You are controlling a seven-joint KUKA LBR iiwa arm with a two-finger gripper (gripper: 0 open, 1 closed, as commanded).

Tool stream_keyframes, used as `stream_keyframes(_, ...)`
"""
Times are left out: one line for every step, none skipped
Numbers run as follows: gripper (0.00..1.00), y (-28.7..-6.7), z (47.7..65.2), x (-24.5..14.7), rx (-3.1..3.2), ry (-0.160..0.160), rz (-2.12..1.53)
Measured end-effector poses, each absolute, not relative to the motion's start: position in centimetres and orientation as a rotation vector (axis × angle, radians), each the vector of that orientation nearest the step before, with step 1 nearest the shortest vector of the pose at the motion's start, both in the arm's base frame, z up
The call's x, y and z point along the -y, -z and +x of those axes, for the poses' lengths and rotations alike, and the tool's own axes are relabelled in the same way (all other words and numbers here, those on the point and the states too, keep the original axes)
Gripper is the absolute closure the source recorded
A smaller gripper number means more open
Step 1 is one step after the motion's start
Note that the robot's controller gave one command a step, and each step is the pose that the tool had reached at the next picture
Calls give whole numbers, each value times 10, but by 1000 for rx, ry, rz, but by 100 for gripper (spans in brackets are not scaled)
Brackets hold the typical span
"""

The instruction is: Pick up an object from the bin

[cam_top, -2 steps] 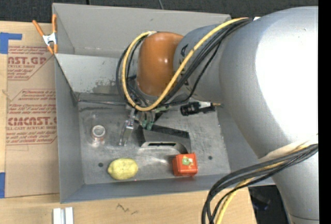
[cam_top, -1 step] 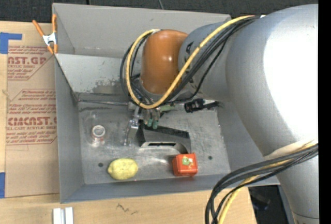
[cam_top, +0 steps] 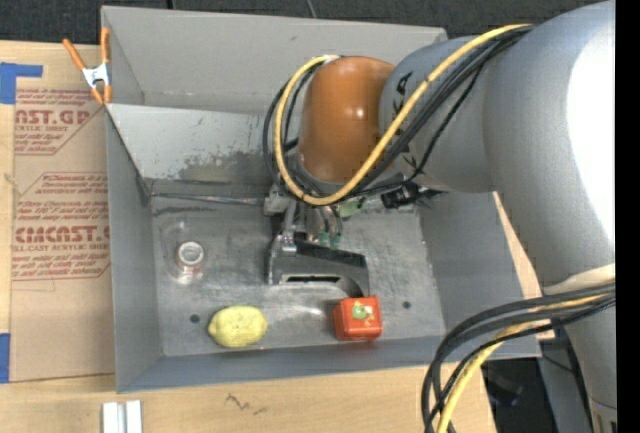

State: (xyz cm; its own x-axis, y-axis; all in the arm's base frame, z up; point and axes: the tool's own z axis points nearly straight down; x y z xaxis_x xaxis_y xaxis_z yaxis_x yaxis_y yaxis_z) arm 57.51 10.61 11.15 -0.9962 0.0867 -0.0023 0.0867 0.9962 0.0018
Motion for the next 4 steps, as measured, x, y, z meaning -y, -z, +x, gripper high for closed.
stream_keyframes(0, -120, 568, -88, -3139, -2, 91)
stream_keyframes(0, -126, 566, -71, -3132, -6, 153)
stream_keyframes(100, -81, 577, -30, -3165, -18, 183)
stream_keyframes(100, -81, 578, -30, -3163, -18, 184)
